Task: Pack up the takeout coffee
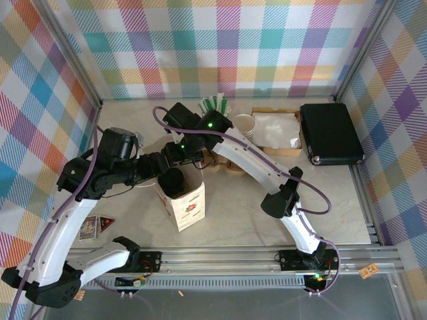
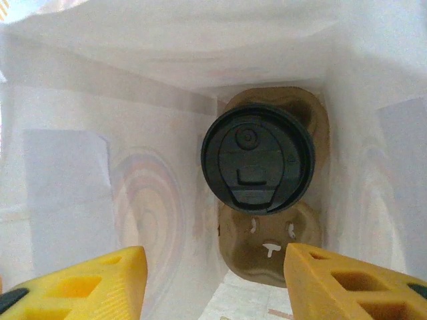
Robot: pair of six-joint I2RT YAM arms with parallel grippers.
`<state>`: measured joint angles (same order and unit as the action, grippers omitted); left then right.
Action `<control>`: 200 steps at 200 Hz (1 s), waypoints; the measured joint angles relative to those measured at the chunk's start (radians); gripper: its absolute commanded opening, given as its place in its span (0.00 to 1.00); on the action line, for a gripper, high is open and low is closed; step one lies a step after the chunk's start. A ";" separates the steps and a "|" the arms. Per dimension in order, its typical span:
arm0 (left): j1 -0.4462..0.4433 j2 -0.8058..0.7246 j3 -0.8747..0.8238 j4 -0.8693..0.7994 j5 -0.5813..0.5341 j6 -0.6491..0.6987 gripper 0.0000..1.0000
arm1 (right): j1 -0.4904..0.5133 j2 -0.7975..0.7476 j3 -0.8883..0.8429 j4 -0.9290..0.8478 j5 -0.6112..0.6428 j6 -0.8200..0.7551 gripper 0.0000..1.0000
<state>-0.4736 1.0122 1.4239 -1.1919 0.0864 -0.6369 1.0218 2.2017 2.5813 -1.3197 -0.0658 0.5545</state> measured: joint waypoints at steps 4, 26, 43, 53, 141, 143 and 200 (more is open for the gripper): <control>0.001 -0.003 -0.005 0.002 -0.002 -0.002 0.69 | 0.001 0.000 0.000 0.000 0.005 0.000 0.56; 0.001 -0.027 -0.035 0.022 -0.008 -0.011 0.71 | 0.009 0.000 0.000 -0.001 0.030 0.000 0.56; 0.001 -0.051 -0.056 0.026 -0.014 -0.022 0.72 | 0.022 0.000 0.000 0.000 0.050 0.000 0.55; 0.001 -0.061 -0.065 0.025 -0.016 -0.026 0.73 | 0.031 0.000 0.000 0.000 0.062 0.000 0.55; 0.001 -0.075 -0.074 0.054 -0.019 -0.063 0.74 | 0.063 -0.028 0.000 0.003 0.174 0.007 0.53; 0.001 -0.076 -0.074 0.054 -0.019 -0.063 0.74 | 0.064 -0.029 0.000 0.003 0.176 0.007 0.53; 0.002 -0.122 -0.135 0.125 -0.022 -0.085 0.74 | 0.079 -0.040 -0.005 0.004 0.233 -0.009 0.53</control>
<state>-0.4721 0.8906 1.2892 -1.0672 0.0647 -0.7223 1.1004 2.1616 2.5759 -1.3159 0.1669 0.5457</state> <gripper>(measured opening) 0.735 0.531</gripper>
